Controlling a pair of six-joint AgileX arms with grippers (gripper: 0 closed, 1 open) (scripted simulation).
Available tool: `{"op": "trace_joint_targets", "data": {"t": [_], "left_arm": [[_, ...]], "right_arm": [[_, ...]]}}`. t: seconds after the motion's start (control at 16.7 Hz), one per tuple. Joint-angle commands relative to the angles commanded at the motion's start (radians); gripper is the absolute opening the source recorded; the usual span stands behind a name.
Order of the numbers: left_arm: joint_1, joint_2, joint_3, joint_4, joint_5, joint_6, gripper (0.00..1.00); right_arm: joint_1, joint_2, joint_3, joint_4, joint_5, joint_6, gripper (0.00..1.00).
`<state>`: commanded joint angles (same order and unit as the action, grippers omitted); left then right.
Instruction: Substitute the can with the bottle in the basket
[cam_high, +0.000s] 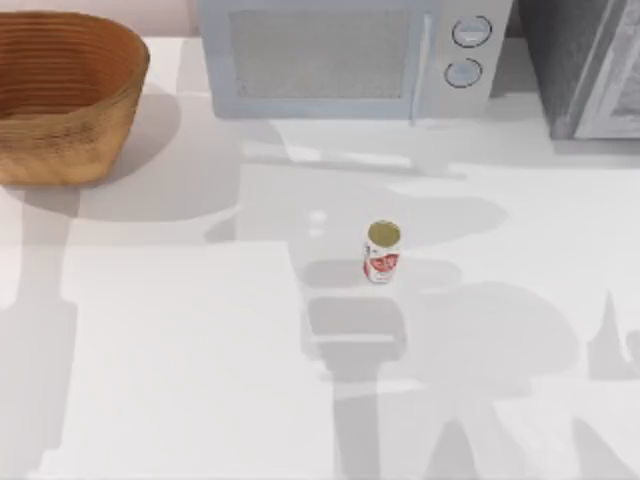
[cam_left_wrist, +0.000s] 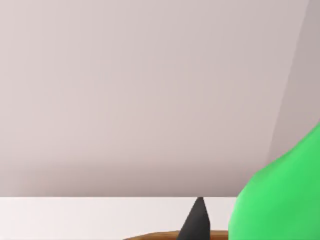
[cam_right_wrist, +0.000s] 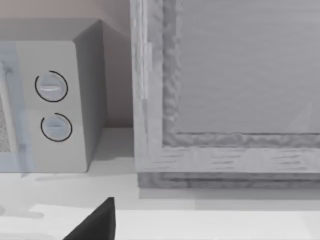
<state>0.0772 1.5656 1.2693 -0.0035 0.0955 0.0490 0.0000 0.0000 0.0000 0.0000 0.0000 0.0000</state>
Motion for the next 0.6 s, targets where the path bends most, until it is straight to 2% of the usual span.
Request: {"op": "trace_joint_targets", "data": {"t": [0.6], "left_arm": [[-0.015, 0.202, 0.043, 0.158, -0.006, -0.004, 0.00]], "right_arm": [[0.000, 0.000, 0.000, 0.000, 0.000, 0.000, 1.00]]}}
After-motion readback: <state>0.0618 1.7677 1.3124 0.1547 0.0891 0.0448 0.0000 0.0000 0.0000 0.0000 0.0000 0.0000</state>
